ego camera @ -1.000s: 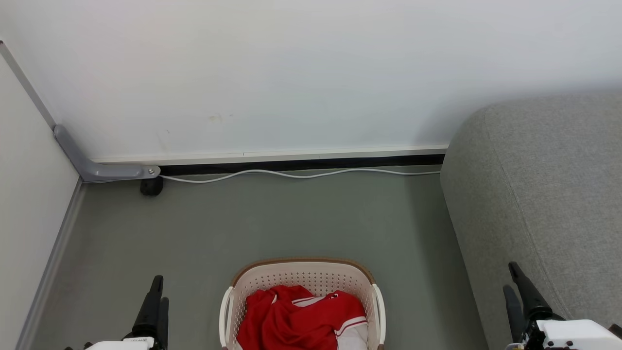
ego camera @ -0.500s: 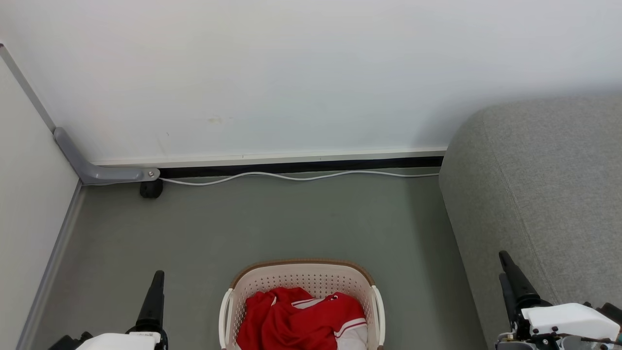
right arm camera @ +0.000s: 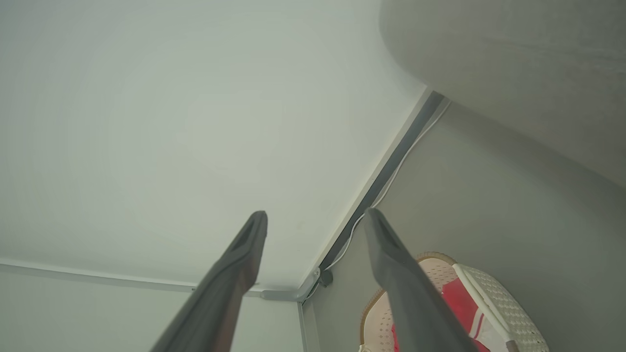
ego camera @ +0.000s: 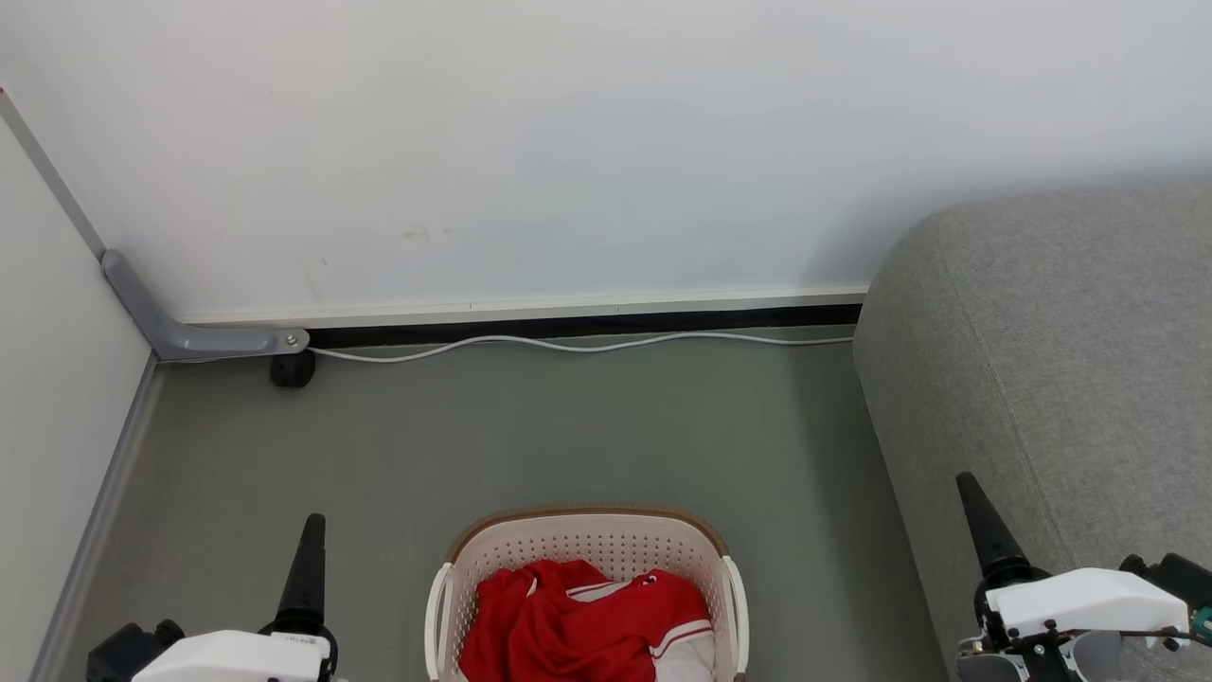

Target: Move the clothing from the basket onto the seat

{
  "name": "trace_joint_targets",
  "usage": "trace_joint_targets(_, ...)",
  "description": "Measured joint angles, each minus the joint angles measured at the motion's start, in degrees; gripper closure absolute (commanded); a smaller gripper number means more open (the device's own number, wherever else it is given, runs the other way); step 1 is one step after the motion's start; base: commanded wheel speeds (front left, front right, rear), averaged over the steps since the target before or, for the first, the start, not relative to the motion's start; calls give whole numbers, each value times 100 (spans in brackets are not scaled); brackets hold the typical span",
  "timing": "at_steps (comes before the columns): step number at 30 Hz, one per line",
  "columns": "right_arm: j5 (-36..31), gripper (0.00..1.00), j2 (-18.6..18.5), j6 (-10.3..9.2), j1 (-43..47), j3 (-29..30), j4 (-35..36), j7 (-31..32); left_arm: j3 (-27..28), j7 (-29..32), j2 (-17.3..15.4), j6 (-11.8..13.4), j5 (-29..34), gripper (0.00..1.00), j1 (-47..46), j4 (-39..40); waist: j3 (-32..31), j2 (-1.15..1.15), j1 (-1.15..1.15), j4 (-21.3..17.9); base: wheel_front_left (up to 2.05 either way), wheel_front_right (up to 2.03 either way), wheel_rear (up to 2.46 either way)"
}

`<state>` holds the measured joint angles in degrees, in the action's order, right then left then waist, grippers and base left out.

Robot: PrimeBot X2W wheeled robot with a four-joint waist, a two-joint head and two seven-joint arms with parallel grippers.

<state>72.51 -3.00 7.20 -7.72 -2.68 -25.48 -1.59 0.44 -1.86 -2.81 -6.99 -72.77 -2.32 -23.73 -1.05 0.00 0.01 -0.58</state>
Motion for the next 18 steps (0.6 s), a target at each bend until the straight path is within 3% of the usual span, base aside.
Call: trace_joint_targets(18, -1529, 0, -33, 1, -261, -209, -196, -279, -171, -289, -162, -1, 1717, 0, -172, -9, -26, 0, 0, -34, 0, 0, 0)
